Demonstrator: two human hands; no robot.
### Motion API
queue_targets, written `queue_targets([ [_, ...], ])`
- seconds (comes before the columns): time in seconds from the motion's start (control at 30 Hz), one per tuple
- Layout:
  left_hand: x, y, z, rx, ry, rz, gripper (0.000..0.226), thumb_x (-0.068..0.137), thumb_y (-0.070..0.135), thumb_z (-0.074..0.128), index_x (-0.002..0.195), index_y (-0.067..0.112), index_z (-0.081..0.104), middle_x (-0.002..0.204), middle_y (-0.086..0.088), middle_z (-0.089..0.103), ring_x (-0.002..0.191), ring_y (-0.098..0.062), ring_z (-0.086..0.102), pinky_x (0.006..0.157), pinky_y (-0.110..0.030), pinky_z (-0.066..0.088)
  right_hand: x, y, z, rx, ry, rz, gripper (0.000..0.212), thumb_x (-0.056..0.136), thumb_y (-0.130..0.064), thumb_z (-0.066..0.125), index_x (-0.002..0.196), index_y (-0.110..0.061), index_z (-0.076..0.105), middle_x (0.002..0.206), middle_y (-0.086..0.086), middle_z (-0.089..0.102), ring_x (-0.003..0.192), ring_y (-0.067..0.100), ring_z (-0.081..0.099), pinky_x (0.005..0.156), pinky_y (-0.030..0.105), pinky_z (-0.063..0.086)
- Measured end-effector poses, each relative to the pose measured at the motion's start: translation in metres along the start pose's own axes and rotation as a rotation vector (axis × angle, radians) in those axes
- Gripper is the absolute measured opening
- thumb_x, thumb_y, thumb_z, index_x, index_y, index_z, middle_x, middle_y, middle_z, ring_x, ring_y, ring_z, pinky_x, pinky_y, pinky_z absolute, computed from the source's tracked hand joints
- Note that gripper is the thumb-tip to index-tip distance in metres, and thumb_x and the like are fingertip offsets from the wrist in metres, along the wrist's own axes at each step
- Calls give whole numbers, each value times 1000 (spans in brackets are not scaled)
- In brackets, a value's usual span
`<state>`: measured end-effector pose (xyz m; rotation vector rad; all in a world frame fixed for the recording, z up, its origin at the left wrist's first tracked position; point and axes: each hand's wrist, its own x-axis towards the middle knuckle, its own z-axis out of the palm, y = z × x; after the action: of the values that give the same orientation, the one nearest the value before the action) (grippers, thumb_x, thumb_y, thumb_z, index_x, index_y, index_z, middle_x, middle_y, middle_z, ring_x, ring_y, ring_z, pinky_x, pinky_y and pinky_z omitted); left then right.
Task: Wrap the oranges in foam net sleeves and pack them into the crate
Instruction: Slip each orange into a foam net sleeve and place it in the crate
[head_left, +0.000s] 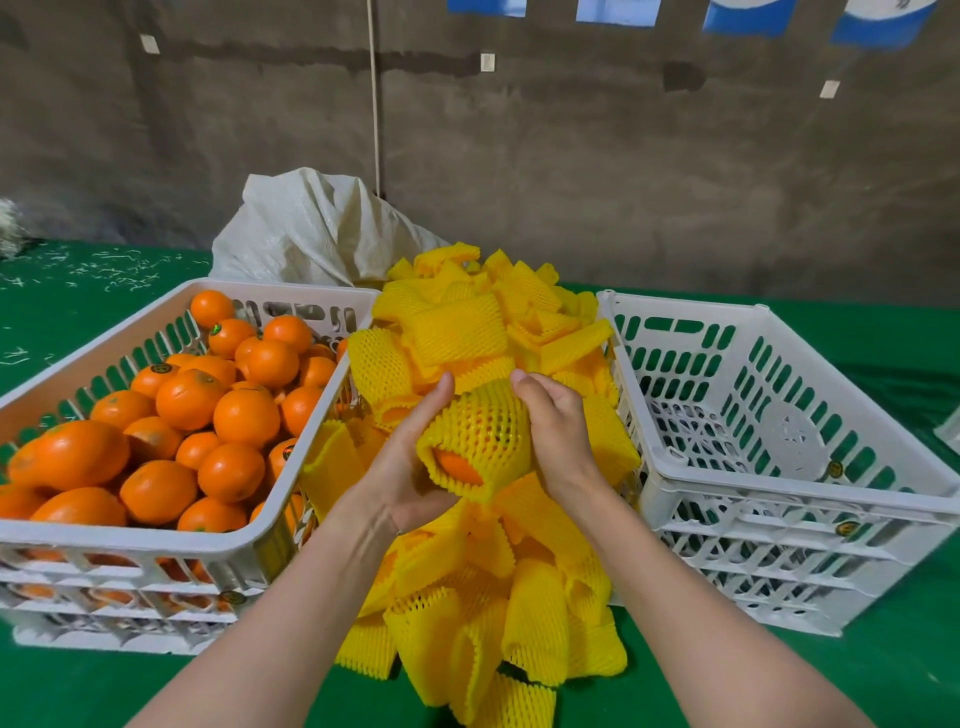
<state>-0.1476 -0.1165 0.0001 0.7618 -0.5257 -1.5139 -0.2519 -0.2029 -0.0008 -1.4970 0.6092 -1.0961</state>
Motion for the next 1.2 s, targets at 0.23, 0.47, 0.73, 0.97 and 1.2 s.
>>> queue_targets([
  [0.23, 3, -5, 5, 65, 180, 8, 28, 61, 45, 70, 78, 24, 78, 87, -10, 75, 91, -32, 67, 77, -52, 54, 2, 9, -5, -124, -67, 40, 34, 96, -16, 49, 64, -10, 39, 67, 11, 31, 67, 22, 29, 62, 41, 24],
  [0.47, 6, 10, 22, 422, 506, 66, 42, 84, 68, 45, 104, 34, 59, 106, 0, 66, 96, -24, 65, 80, -47, 55, -7, -12, -38, -289, -528, -70, 69, 76, -56, 65, 137, -43, 34, 146, -17, 34, 133, -1, 34, 103, 16, 37],
  [0.73, 25, 10, 54, 512, 267, 57, 55, 94, 55, 35, 135, 20, 46, 125, 4, 59, 106, -13, 58, 96, -34, 43, -19, -17, -43, -435, -191, -300, 72, 64, -12, 84, 125, -16, 45, 124, -6, 50, 113, 9, 50, 92, 33, 46],
  [0.97, 74, -26, 99, 297, 228, 155, 51, 98, 51, 30, 135, 21, 49, 130, -2, 60, 116, -21, 58, 93, -38, 48, 3, -28, -97, -317, 56, -345, 58, 68, -28, 74, 120, -28, 48, 116, -22, 49, 106, -9, 49, 87, 12, 42],
  [1.2, 114, -81, 98, 1366, 160, 563, 25, 98, 9, 46, 112, 4, 66, 123, -9, 59, 122, -21, 48, 94, -17, 32, 66, -27, -201, -739, 297, -18, 35, 68, -32, 76, 94, -31, 52, 89, -12, 55, 87, 7, 56, 69, 27, 44],
])
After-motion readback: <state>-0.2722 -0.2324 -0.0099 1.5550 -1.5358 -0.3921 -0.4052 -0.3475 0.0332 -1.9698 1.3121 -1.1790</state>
